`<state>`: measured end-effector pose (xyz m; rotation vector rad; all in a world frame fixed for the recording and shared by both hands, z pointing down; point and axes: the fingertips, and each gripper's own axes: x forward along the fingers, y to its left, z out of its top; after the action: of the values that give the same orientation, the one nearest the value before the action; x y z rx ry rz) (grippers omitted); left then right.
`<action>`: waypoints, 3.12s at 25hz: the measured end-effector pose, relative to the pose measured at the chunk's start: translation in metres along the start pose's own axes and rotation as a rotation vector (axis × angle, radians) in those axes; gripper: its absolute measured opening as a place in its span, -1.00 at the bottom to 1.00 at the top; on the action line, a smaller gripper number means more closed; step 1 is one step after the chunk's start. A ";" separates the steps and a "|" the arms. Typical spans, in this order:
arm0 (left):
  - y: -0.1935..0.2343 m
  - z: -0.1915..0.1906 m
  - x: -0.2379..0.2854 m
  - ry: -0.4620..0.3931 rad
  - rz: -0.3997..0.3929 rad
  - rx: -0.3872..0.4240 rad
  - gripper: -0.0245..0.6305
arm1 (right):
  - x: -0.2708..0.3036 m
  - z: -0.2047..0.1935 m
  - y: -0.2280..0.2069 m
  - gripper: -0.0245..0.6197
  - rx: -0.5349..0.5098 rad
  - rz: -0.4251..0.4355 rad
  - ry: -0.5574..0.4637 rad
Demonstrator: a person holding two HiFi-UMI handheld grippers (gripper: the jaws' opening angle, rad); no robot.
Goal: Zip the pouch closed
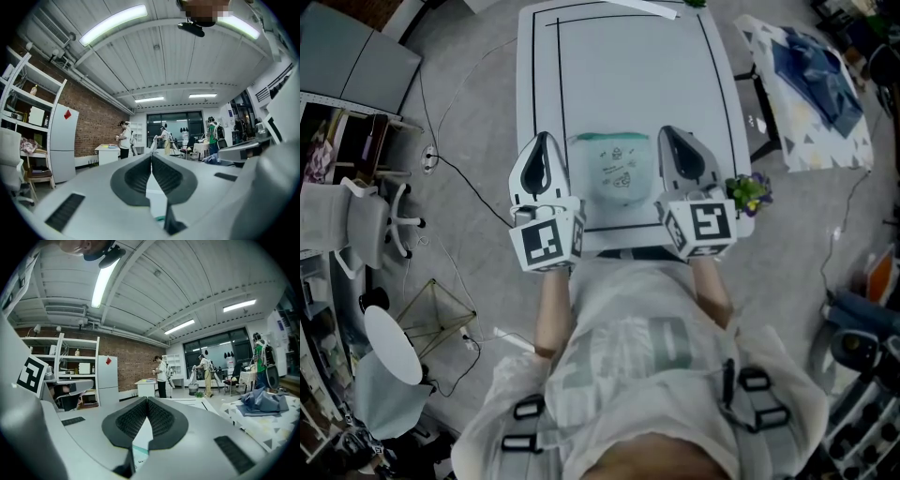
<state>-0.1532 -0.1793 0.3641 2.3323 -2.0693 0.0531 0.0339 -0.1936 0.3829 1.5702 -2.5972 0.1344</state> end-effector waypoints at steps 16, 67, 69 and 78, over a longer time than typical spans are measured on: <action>0.009 -0.061 0.027 0.245 -0.104 0.196 -0.23 | 0.001 0.003 0.009 -0.90 -0.045 0.078 -0.005; -0.022 -0.248 0.056 0.818 -0.497 0.283 -0.75 | -0.012 0.005 0.009 -0.90 -0.024 0.048 0.000; -0.022 -0.249 0.057 0.818 -0.487 0.292 -0.83 | -0.011 0.005 0.010 -0.90 -0.026 0.052 -0.002; -0.015 -0.214 0.069 0.710 -0.427 0.288 -0.86 | -0.012 0.006 0.011 -0.90 -0.023 0.058 -0.004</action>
<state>-0.1324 -0.2376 0.5811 2.3436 -1.2723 1.0490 0.0293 -0.1782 0.3754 1.4902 -2.6384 0.1055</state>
